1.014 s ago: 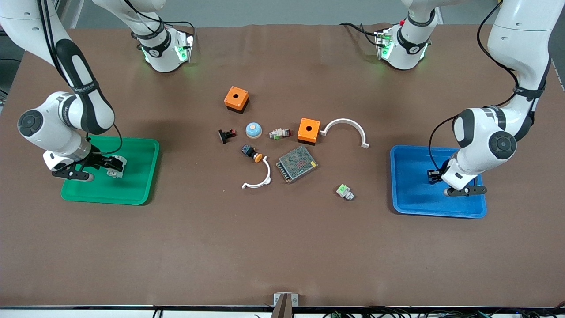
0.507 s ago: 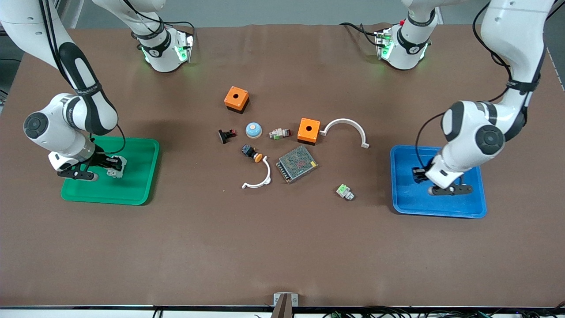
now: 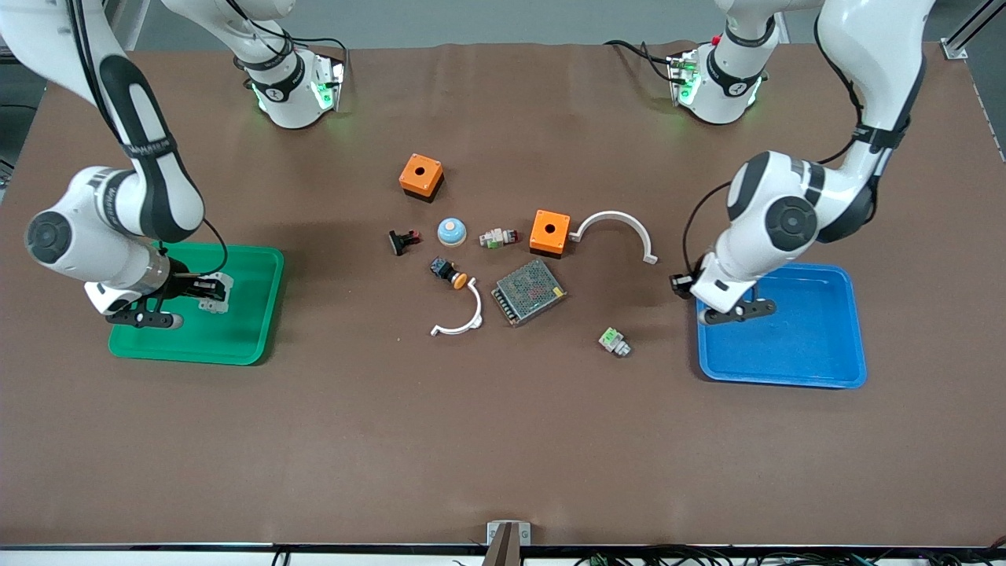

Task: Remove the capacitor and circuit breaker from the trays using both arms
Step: 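Carry the breaker and capacitor out of the trays toward the parts, then lower and release the breaker and capacitor onto the table among the parts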

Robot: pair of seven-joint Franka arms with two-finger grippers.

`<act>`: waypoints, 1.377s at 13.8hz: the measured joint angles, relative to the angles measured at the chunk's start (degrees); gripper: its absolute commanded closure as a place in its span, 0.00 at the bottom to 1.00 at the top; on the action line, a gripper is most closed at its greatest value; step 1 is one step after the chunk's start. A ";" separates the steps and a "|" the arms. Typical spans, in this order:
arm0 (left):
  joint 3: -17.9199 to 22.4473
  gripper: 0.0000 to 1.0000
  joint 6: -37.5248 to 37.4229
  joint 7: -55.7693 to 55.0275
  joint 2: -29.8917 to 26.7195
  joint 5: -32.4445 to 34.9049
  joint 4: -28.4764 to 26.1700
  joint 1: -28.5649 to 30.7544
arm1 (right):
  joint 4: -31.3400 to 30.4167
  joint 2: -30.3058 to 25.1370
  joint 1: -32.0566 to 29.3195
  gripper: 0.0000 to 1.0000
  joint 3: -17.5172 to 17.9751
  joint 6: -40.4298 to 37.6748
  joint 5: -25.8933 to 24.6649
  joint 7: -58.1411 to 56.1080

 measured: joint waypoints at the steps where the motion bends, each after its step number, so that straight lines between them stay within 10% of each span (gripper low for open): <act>1: -0.91 0.97 0.00 -2.72 0.06 0.00 -0.35 -0.66 | 1.81 -1.81 2.42 1.00 0.11 -3.10 0.09 1.47; 6: -1.52 0.97 1.62 -12.75 1.40 0.00 -1.40 -6.65 | 2.21 -3.34 17.92 1.00 0.80 -2.54 0.37 20.08; 13: -1.50 0.96 9.11 -21.79 7.10 3.70 -2.18 -9.78 | 4.99 9.07 31.89 1.00 0.90 12.18 0.59 35.85; 15: -1.50 0.74 9.77 -25.42 8.39 7.15 -2.15 -9.87 | 5.85 12.55 33.92 1.00 0.89 15.65 0.60 39.38; 17: -1.51 0.00 10.16 -27.26 9.29 8.35 -1.92 -9.89 | 6.37 14.52 35.40 1.00 0.87 17.10 0.61 41.96; 19: -1.46 0.00 10.28 -27.47 9.51 8.45 -1.43 -9.83 | 6.78 15.18 36.06 1.00 0.86 17.35 0.61 43.46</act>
